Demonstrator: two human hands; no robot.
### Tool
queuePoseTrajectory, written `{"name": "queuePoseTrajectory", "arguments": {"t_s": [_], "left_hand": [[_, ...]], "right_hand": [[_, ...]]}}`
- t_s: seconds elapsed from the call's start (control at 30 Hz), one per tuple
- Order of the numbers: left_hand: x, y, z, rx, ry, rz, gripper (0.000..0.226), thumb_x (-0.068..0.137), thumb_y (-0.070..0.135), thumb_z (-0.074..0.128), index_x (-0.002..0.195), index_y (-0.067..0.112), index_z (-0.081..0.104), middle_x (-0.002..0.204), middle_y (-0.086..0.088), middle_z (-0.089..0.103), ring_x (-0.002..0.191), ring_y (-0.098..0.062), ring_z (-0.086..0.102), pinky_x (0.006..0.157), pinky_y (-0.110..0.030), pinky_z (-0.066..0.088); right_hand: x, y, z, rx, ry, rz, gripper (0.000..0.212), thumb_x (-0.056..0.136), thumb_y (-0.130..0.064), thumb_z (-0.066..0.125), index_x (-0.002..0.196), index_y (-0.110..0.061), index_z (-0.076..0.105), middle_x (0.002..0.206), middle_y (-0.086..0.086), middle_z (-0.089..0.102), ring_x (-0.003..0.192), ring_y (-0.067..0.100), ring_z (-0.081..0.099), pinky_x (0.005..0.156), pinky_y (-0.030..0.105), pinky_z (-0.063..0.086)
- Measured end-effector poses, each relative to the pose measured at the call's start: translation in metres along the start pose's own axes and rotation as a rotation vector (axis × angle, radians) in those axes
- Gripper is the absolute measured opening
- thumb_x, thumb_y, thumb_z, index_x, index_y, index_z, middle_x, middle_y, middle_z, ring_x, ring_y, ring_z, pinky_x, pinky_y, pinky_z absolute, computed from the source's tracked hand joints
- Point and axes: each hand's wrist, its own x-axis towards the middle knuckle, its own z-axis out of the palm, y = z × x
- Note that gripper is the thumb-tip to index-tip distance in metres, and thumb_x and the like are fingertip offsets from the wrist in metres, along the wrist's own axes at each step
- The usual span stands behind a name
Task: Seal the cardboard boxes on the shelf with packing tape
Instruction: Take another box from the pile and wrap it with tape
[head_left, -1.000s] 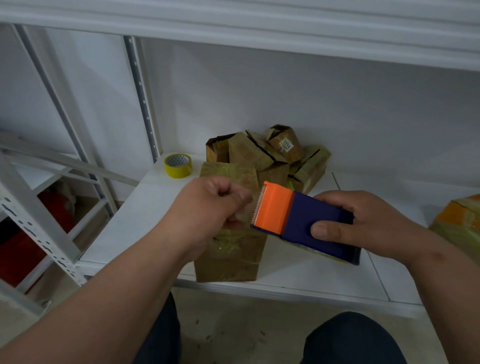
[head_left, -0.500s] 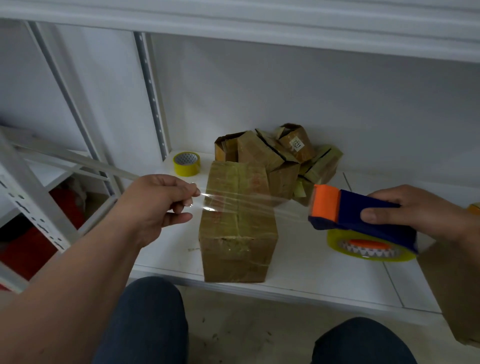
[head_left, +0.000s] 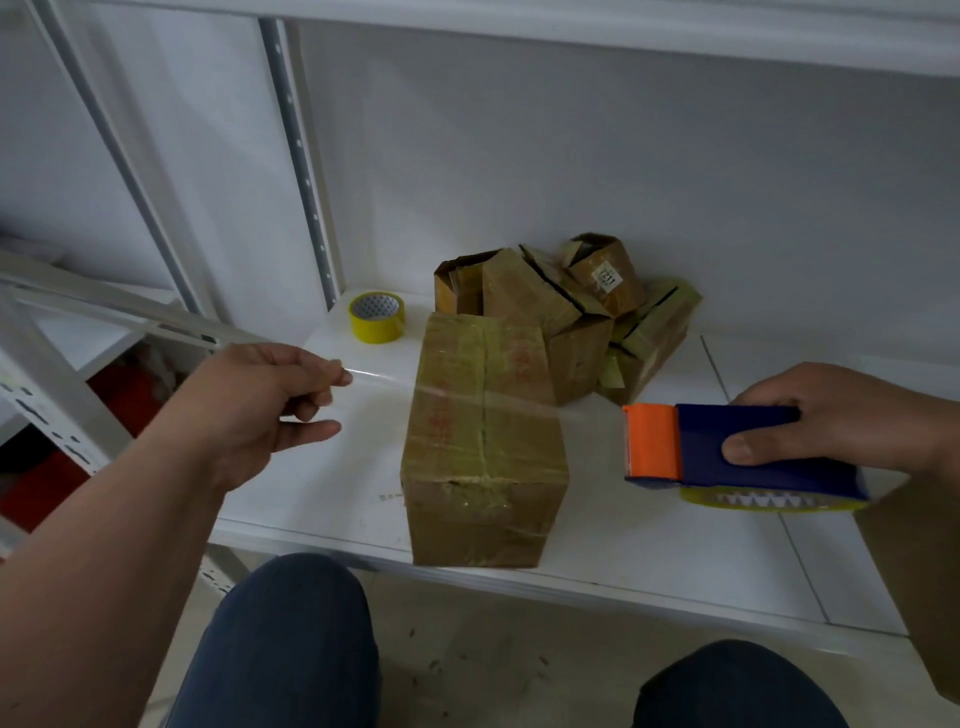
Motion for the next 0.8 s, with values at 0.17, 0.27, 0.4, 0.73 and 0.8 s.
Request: {"name": "queuePoseTrajectory", "arguments": {"t_s": [0.17, 0.27, 0.4, 0.73, 0.8], "left_hand": [[0.003, -0.024, 0.006, 0.005, 0.008, -0.08, 0.011, 0.088, 0.009, 0.066, 0.088, 0.001, 0.072, 0.063, -0.006, 0.054, 0.054, -0.013, 0.048, 0.056, -0.028, 0.058], [0.003, -0.034, 0.005, -0.003, 0.012, -0.11, 0.01, 0.087, 0.01, 0.068, 0.088, 0.001, 0.073, 0.063, -0.006, 0.055, 0.054, -0.013, 0.049, 0.058, -0.03, 0.058], [0.001, -0.046, 0.01, -0.008, 0.019, -0.156, 0.01, 0.087, 0.007, 0.067, 0.09, 0.0, 0.073, 0.059, -0.005, 0.055, 0.051, -0.013, 0.048, 0.054, -0.028, 0.057], [-0.01, -0.087, 0.053, 0.13, -0.036, -0.273, 0.023, 0.095, 0.018, 0.057, 0.097, 0.0, 0.07, 0.091, -0.013, 0.062, 0.071, -0.02, 0.049, 0.06, -0.033, 0.057], [-0.007, -0.086, 0.053, 0.236, -0.081, -0.296, 0.038, 0.095, 0.029, 0.056, 0.13, 0.016, 0.059, 0.108, -0.005, 0.061, 0.085, -0.019, 0.054, 0.058, -0.031, 0.057]], "right_hand": [[0.017, 0.005, 0.001, -0.052, 0.014, 0.058, 0.089, 0.022, -0.089, 0.066, 0.076, -0.018, 0.076, 0.072, 0.003, 0.074, 0.064, 0.017, 0.07, 0.059, 0.027, 0.046], [0.026, 0.003, 0.0, -0.09, 0.012, 0.092, 0.07, 0.041, -0.076, 0.076, 0.078, -0.016, 0.076, 0.073, 0.002, 0.074, 0.065, 0.017, 0.071, 0.061, 0.028, 0.049], [0.04, 0.004, -0.001, -0.154, -0.007, 0.165, 0.041, 0.062, -0.052, 0.074, 0.08, -0.015, 0.076, 0.074, 0.002, 0.075, 0.069, 0.02, 0.071, 0.065, 0.03, 0.051], [0.071, 0.019, 0.053, -0.067, -0.112, 0.191, 0.055, 0.056, -0.062, 0.065, 0.086, -0.017, 0.074, 0.086, 0.002, 0.074, 0.078, 0.017, 0.069, 0.07, 0.026, 0.051], [0.071, 0.026, 0.059, -0.009, -0.105, 0.193, 0.054, 0.055, -0.06, 0.067, 0.086, -0.016, 0.074, 0.084, 0.002, 0.073, 0.075, 0.016, 0.069, 0.066, 0.024, 0.05]]}}
